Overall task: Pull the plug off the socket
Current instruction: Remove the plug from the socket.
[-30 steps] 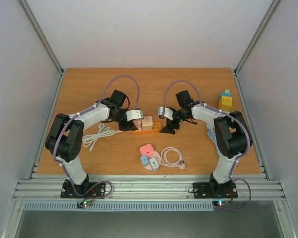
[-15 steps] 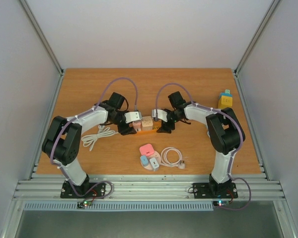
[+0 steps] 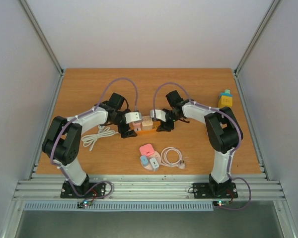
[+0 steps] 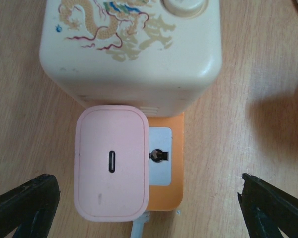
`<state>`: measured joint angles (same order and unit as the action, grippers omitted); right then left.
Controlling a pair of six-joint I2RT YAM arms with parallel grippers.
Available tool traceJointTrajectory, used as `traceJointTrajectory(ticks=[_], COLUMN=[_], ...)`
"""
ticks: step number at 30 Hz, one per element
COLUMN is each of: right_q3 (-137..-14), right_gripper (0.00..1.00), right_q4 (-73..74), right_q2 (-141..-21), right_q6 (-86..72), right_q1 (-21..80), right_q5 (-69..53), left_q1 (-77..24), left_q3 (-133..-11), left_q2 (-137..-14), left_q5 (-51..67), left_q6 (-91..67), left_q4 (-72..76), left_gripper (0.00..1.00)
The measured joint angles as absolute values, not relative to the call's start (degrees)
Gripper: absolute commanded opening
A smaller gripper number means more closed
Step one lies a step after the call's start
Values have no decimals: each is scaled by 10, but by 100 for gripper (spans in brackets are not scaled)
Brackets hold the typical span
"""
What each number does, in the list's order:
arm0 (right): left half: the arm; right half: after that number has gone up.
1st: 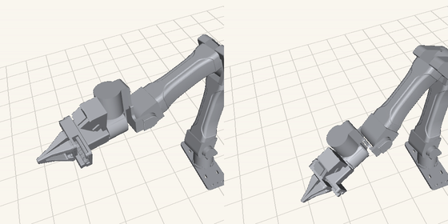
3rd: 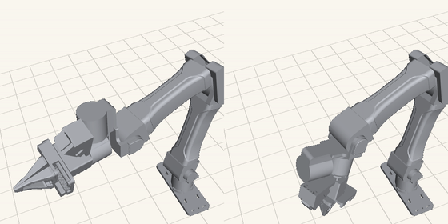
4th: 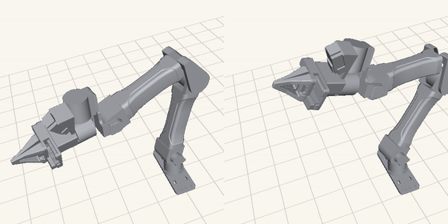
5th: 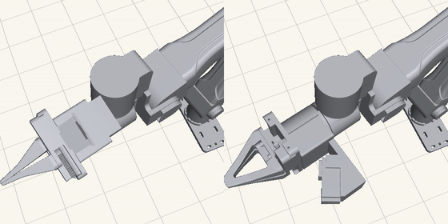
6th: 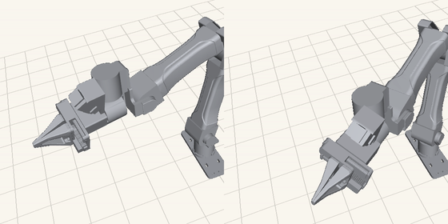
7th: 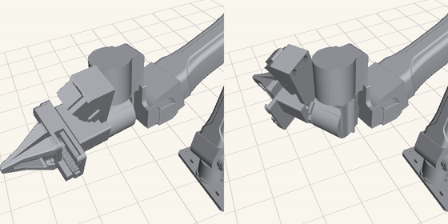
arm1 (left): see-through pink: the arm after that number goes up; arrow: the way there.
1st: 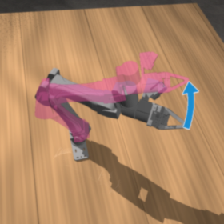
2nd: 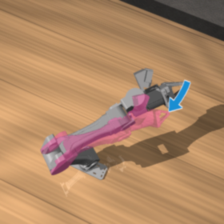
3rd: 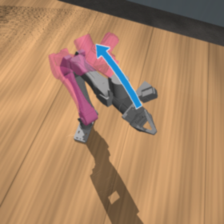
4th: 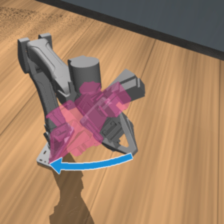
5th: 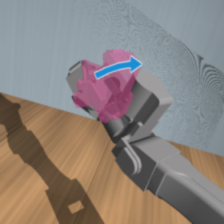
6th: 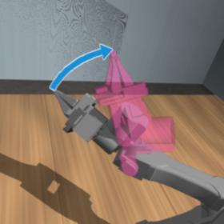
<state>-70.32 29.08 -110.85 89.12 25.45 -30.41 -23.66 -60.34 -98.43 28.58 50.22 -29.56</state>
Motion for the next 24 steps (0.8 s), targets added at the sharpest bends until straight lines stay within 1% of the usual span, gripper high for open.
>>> traceJointTrajectory(ticks=[3,6,10,11,14,16,20,24], right_q3=[-705,-709,-719,-720,-721,-721,-713,-706], right_gripper=[69,64,28,21,4,1,1,1], right_q4=[304,313,320,322,325,324,325,328], right_q2=[-1114,-1121,-1129,-1129,-1129,-1129,-1113,-1068], right_q6=[902,908,912,914,914,913,907,887], right_q1=[258,262,265,266,267,267,267,267], right_q5=[-303,-300,-297,-297,-295,-296,-296,-314], left_q1=[-230,-221,-209,-206,-197,-192,-183,-176], left_q3=[-599,-599,-599,-598,-595,-591,-578,-561], left_q2=[-978,-972,-969,-969,-963,-957,-946,-930], left_q5=[293,298,302,303,309,313,320,333], left_q6=[502,502,505,506,509,511,520,528], left_q4=[-296,-296,-297,-298,-298,-298,-297,-297], left_gripper=[99,99,99,99,99,99,99,99])
